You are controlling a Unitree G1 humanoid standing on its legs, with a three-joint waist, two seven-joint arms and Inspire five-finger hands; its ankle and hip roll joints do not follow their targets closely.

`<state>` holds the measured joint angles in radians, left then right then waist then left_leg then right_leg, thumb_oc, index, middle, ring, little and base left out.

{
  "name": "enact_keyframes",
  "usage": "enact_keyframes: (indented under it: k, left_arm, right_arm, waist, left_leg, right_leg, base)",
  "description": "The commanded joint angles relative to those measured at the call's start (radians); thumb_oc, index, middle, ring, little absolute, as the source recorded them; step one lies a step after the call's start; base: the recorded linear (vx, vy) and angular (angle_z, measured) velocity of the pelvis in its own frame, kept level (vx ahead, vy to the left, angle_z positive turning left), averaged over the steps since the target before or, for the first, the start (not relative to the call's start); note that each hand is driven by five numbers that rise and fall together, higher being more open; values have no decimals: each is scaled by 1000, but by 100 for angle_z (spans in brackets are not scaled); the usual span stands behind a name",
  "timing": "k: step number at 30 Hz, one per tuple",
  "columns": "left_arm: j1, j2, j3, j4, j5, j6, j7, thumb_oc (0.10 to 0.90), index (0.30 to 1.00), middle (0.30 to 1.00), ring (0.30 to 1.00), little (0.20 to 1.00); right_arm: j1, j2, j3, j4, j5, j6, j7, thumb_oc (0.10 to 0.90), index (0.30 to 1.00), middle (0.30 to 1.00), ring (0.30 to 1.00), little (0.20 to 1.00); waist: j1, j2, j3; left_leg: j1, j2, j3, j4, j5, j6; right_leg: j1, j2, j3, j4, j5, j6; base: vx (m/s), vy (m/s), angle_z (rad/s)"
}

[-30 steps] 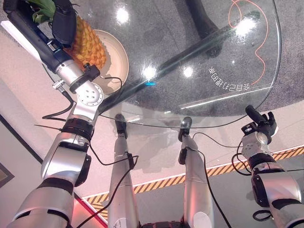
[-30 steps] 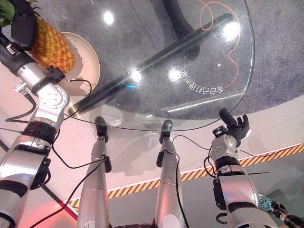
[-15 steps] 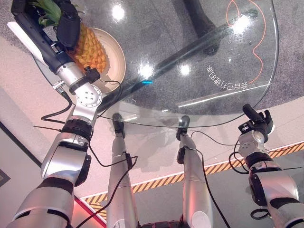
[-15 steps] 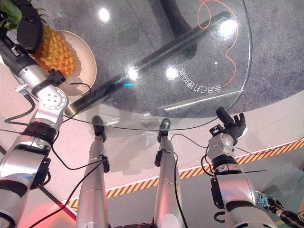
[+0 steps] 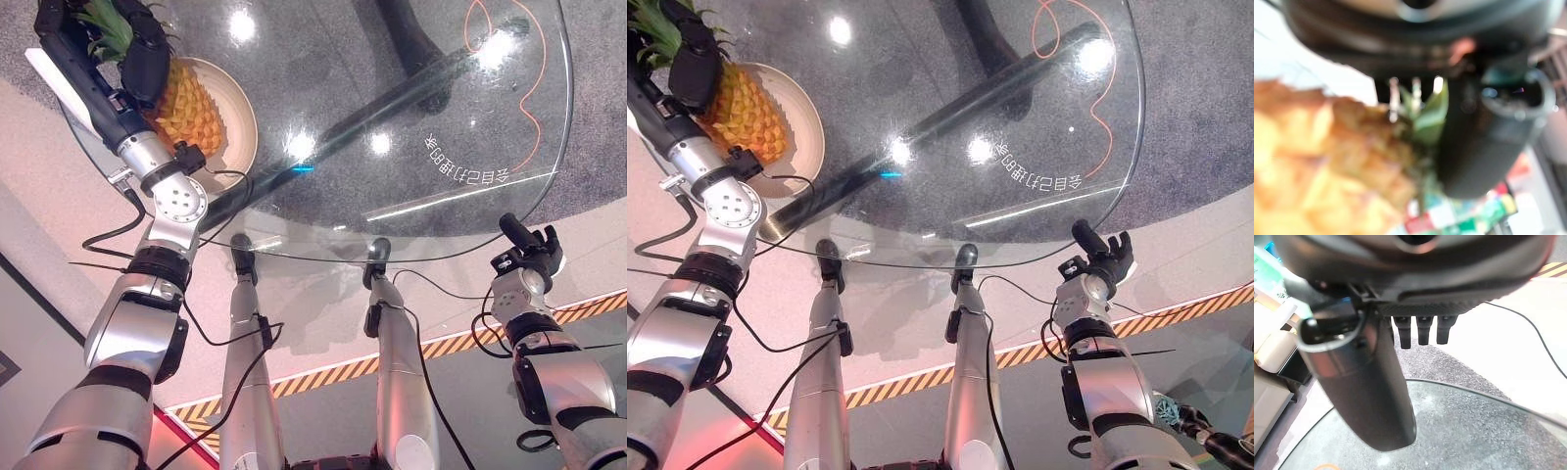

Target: Pick up the fruit to the plate

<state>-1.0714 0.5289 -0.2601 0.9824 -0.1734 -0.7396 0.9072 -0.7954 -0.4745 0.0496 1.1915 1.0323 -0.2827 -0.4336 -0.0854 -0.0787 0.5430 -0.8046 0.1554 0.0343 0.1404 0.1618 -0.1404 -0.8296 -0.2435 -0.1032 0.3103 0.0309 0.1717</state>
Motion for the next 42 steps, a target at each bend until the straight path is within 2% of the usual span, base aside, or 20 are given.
enact_keyframes:
  k: [1, 8, 11, 14, 19, 22, 26, 29, 42]
  left_arm:
    - [-160, 63, 37, 12, -5, -135, 10, 100, 300, 300, 300, 200]
    - [-162, 66, 35, 12, -17, -141, 6, 105, 305, 305, 305, 205]
    - [-155, 63, 34, 6, -19, -139, 2, 171, 361, 361, 361, 271]
    - [-148, 62, 38, 3, -20, -144, -3, 185, 373, 373, 373, 285]
    - [-142, 64, 38, -1, -15, -148, -14, 276, 451, 451, 451, 376]
    - [-138, 60, 35, -2, -12, -146, -20, 295, 467, 467, 467, 395]
    - [-138, 60, 34, -6, -12, -145, -21, 309, 479, 479, 479, 409]
    - [-134, 60, 35, -5, -7, -150, -23, 388, 547, 547, 547, 488]
    - [-111, 59, 32, -30, -6, -163, -36, 465, 613, 613, 613, 565]
  right_arm:
    - [12, -22, 20, 15, 11, -45, -20, 800, 900, 900, 900, 900]
    - [11, -24, 22, 20, 10, -54, -13, 800, 900, 900, 900, 900]
    - [13, -23, 21, 15, 11, -57, -16, 800, 900, 900, 900, 900]
    - [13, -26, 17, 15, 10, -56, -14, 800, 900, 900, 900, 900]
    - [15, -29, 17, 19, 14, -59, -7, 800, 900, 900, 900, 900]
    - [18, -28, 16, 26, 17, -63, -3, 800, 900, 900, 900, 900]
    - [14, -24, 17, 20, 15, -64, -9, 800, 900, 900, 900, 900]
    - [12, -26, 16, 17, 16, -62, -11, 800, 900, 900, 900, 900]
    - [13, -31, 9, 18, 12, -65, -13, 800, 900, 900, 900, 900]
  waist:
    - [28, -33, -23]
    - [29, -31, -23]
    - [32, -31, -23]
    - [34, -32, -23]
    - [36, -34, -23]
    - [41, -36, -23]
    - [39, -39, -23]
    - [41, -39, -23]
    - [47, -34, -23]
  left_leg:
    - [-12, -13, -4, 113, -138, 13]
    - [-18, -14, -8, 121, -140, 13]
    - [-20, -16, -11, 124, -142, 13]
    - [-19, -14, -11, 124, -141, 13]
    - [-18, -10, -12, 122, -138, 10]
    - [-9, -7, -13, 127, -151, 9]
    - [-18, -7, -15, 127, -141, 10]
    - [-16, -5, -16, 120, -137, 9]
    - [-19, -7, -17, 120, -136, 9]
  right_leg:
    - [15, 68, -25, -79, 43, -43]
    - [11, 66, -23, -75, 41, -44]
    - [10, 64, -27, -73, 41, -43]
    - [12, 62, -31, -73, 42, -42]
    - [14, 63, -32, -72, 41, -42]
    - [22, 63, -36, -68, 34, -39]
    - [16, 60, -38, -71, 43, -40]
    - [18, 61, -39, -75, 44, -39]
    - [17, 54, -43, -80, 50, -35]
  base:
    - [0, 0, 0]
    - [0, 0, 0]
    - [0, 0, 0]
    - [0, 0, 0]
    - [0, 0, 0]
    - [0, 0, 0]
    - [-8, -2, 0]
    - [0, 0, 0]
    - [0, 0, 0]
